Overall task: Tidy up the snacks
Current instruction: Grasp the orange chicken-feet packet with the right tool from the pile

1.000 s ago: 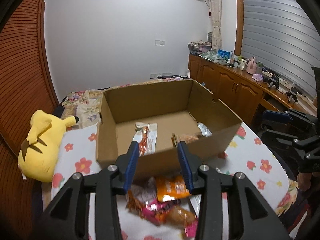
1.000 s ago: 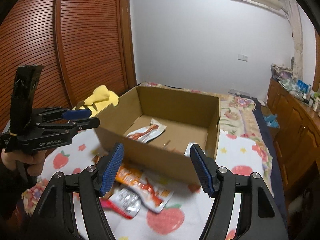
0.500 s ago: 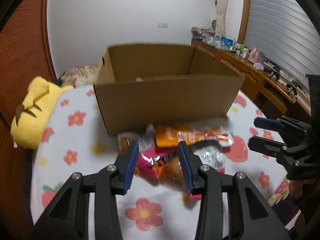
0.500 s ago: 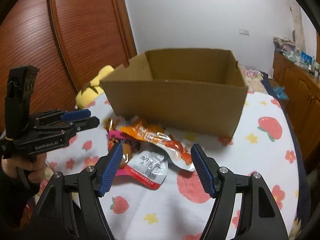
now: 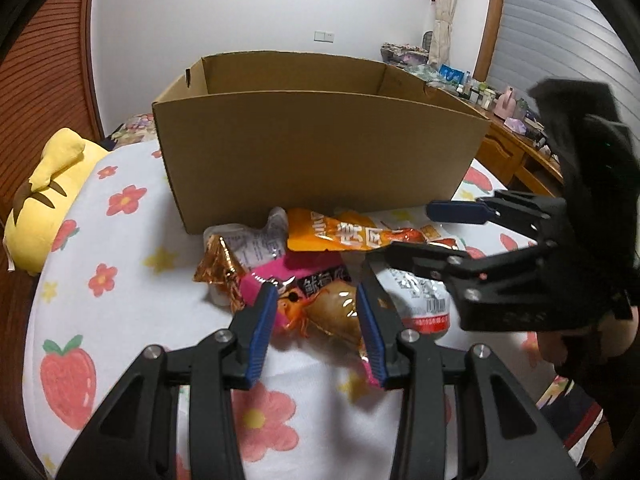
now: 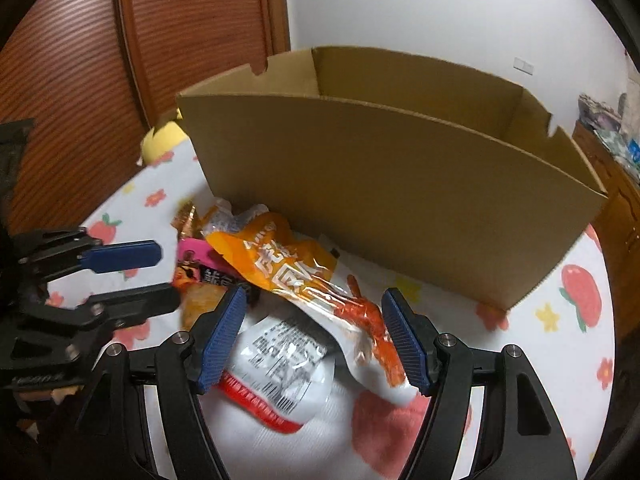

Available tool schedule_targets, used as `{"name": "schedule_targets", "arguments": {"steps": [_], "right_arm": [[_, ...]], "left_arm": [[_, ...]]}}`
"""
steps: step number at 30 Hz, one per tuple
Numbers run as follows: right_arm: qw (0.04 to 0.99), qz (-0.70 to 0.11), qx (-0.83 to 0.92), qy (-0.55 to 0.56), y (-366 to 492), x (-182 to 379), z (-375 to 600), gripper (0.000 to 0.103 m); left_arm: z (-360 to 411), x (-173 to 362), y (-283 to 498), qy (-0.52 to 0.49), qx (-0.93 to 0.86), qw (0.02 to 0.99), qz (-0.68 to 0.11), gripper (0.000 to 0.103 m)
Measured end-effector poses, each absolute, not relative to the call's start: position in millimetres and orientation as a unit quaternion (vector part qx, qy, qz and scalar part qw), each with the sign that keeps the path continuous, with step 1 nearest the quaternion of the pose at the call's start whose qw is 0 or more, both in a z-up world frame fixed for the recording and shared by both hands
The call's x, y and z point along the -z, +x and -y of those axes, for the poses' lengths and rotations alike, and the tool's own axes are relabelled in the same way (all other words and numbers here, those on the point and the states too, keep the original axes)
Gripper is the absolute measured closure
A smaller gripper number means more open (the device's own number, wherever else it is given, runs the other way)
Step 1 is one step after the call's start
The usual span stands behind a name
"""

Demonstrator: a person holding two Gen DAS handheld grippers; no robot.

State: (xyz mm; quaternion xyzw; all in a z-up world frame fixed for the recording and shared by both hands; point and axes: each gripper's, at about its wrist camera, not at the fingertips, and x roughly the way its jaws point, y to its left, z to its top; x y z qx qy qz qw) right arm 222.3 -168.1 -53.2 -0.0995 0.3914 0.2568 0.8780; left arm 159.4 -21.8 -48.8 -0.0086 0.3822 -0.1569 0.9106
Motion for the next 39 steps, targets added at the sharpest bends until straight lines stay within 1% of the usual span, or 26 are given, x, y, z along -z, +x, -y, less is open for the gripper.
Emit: {"name": "schedule_targets", "arguments": {"steps": [4,6,12,14,16,17,18,19,21,25,27,34,37,39], "right_arm": [[0.864,-0.415,-0.263,-0.110,233,65,159,0.030],[0.863,-0.417,-0.258,-0.125,237,69,154,0.029],[0.853,-0.434,-0.251,-0.147,253,80,150,0.029],[0.851,-0.436,-0.255,-0.143,256,80,152,0.032],[0.848,-0.440,-0.262,-0.139,256,79,153,0.045],[0.846,-0.439,-0.267,-0.143,253,78,154,0.048],[0.847,-0.433,-0.268,-0.153,250,76,153,0.055],[0.846,-0.431,-0.269,-0.160,247,74,154,0.064],[0.844,-0.427,-0.281,-0.160,241,69,157,0.073],[0.847,-0.416,-0.286,-0.169,230,64,156,0.085],[0.850,-0.409,-0.287,-0.166,224,59,161,0.087],[0.863,-0.390,-0.279,-0.159,205,48,179,0.087],[0.871,-0.379,-0.272,-0.150,195,40,192,0.087],[0.879,-0.370,-0.264,-0.142,187,36,204,0.087]], "left_arm": [[14,48,156,-0.015,0.156,0.912,-0.379,0.063],[11,47,155,-0.019,0.156,0.912,-0.378,0.063],[11,46,150,-0.018,0.160,0.912,-0.378,0.063],[11,46,149,-0.018,0.162,0.912,-0.377,0.063],[11,47,149,-0.020,0.162,0.911,-0.378,0.063],[11,48,149,-0.021,0.162,0.911,-0.379,0.063],[10,49,149,-0.022,0.161,0.911,-0.380,0.063],[10,50,149,-0.023,0.161,0.910,-0.381,0.063],[11,52,150,-0.027,0.162,0.909,-0.383,0.063],[15,55,149,-0.027,0.164,0.908,-0.385,0.063],[18,55,149,-0.027,0.166,0.907,-0.385,0.063],[37,52,154,-0.016,0.175,0.907,-0.384,0.063],[48,50,159,-0.004,0.163,0.910,-0.382,0.059],[55,47,161,0.009,0.156,0.914,-0.375,0.059]]}}
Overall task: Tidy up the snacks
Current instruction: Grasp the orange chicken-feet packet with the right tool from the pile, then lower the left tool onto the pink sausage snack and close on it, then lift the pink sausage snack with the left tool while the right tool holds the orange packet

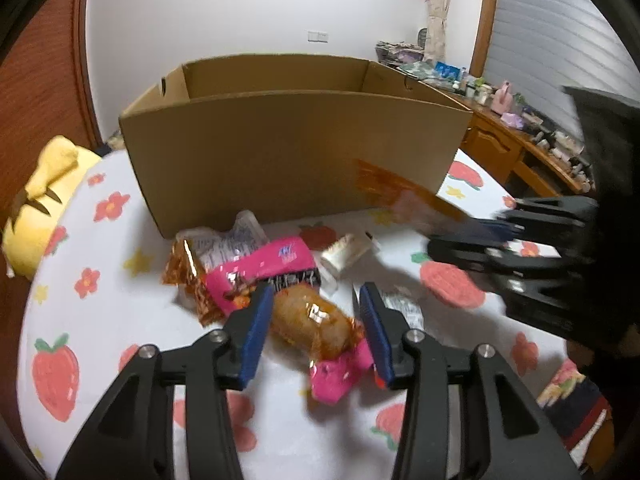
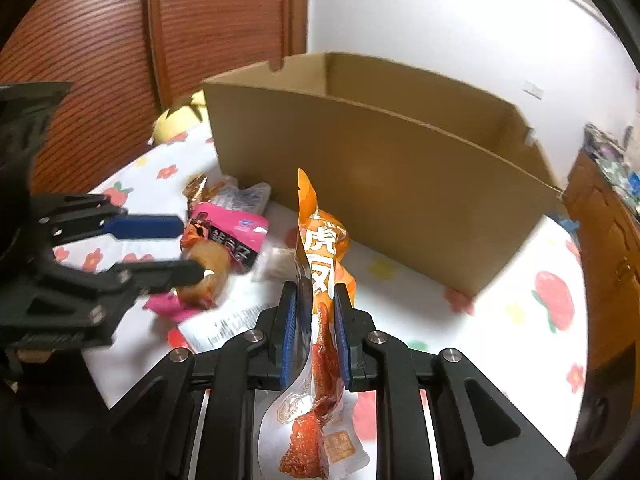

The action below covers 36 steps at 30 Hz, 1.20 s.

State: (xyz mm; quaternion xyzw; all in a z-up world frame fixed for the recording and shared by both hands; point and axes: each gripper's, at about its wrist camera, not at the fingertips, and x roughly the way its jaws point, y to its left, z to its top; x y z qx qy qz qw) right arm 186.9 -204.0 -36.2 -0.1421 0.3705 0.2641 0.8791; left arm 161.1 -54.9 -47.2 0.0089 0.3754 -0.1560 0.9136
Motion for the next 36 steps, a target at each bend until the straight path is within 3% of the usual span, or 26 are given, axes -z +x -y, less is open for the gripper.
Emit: {"name": "schedule_targets", "arguments": {"steps": [17,30,36], "right_arm": [[0.901,-0.378,-0.185,-0.102,164,64,253,0.087],[0.901,-0.382,-0.186,-0.091,165,77,254,0.074],[0.900,-0.384,-0.181,-0.098,166,79,252,0.073]], "left_arm": [[59,76,163,0.036,0.141,0.900,-0.411,0.054],[51,82,167,0.034,0.141,0.891,-0.430,0.054],[56,89,177,0.033,0.139,0.888,-0.438,0.053]]}}
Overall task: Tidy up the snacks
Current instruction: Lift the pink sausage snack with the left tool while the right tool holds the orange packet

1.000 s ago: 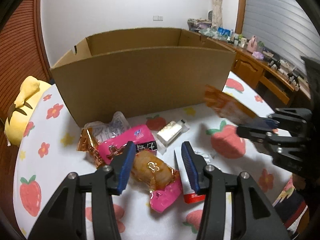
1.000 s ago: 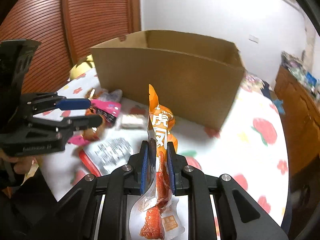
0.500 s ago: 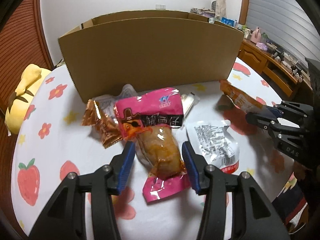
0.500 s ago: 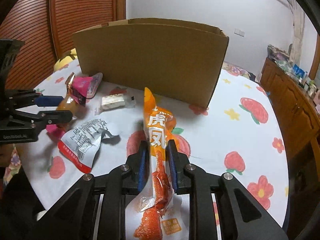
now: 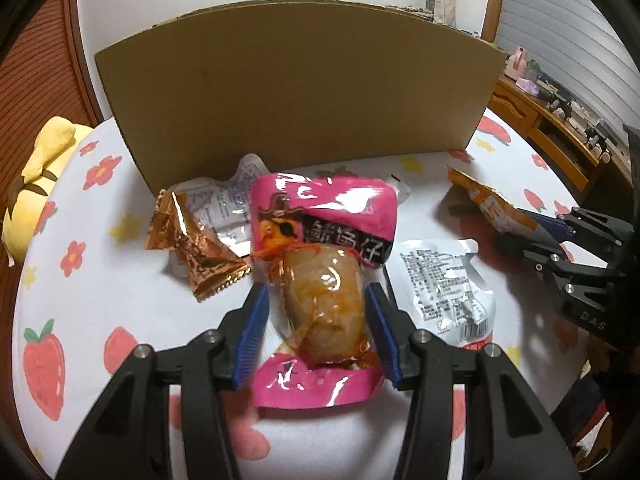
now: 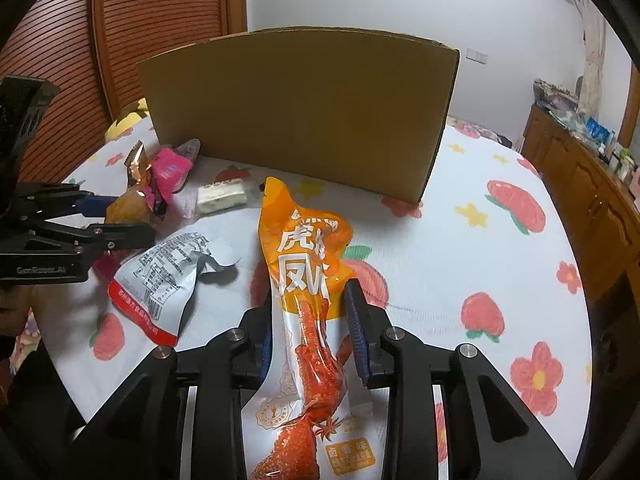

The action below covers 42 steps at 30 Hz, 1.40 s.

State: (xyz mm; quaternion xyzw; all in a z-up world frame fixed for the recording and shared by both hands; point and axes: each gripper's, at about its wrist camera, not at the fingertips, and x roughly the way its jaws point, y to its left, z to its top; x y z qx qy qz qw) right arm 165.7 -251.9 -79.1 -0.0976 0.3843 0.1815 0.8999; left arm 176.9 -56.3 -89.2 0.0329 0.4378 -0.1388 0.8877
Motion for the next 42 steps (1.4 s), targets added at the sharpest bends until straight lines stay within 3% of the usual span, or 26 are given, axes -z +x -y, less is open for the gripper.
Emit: {"name": "schedule_targets", "arguments": {"steps": [10,28,32,42], "right_arm": [[0.897,-0.393,-0.180,-0.090,170,81,253,0.068],[0.894,-0.403,-0.177,-0.083,172,83,256,0.067],[0.894,-0.404,-0.176,-0.082,172,82,256,0.067],[0.894,-0.403,-0.176,-0.082,172,83,256,0.067]], "left_arm": [[46,90,171,0.021,0.151,0.890,-0.430,0.061],[48,92,164,0.043,0.144,0.894,-0.421,0.055],[44,91,163,0.031,0.151,0.894,-0.420,0.061],[35,81,155,0.016,0.162,0.897,-0.410,0.062]]}}
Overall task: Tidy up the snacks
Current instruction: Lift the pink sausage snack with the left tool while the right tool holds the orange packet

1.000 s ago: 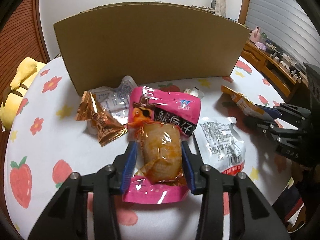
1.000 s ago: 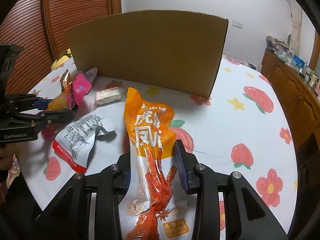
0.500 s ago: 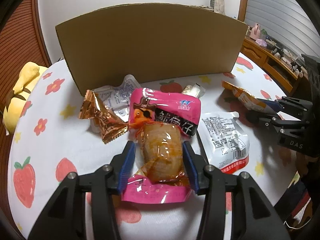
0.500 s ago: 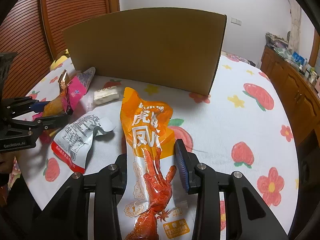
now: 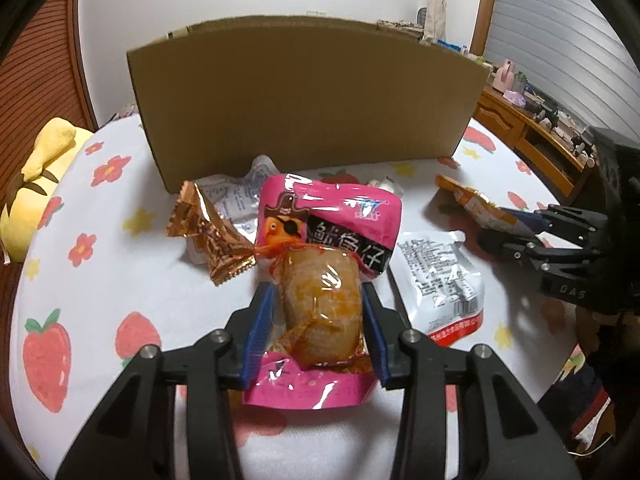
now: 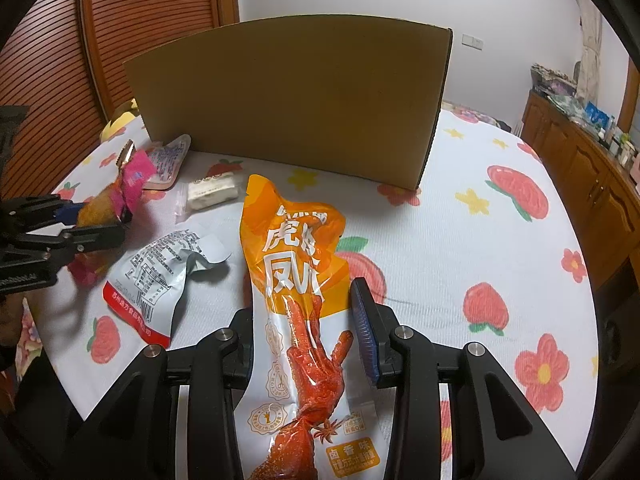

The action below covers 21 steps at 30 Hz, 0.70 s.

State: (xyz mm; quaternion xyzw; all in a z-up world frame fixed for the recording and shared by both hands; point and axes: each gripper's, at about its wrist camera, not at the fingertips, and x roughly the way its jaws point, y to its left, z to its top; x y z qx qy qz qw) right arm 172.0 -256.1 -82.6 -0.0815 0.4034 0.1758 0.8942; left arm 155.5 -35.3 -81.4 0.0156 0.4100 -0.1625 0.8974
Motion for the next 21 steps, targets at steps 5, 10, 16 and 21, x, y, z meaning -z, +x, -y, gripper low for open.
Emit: {"name": "schedule_targets", "arguments": {"steps": [5,10,16,21], "right_arm": [[0.894,-0.403,-0.175,-0.084,172,83,256,0.067],[0.896,-0.399,-0.173,-0.092,170,82,254,0.067],[0.902,-0.382,-0.172,-0.107,163,76,250,0.068],[0.904,-0.375,-0.172,-0.113,158,70,247,0.068]], "left_arm": [[34,68,148,0.010,0.170,0.903,-0.395,0.062],[37,57,142,0.011,0.179,0.905,-0.385,0.062],[39,52,140,0.013,0.183,0.907,-0.379,0.061],[38,52,140,0.014,0.182,0.908,-0.377,0.061]]}}
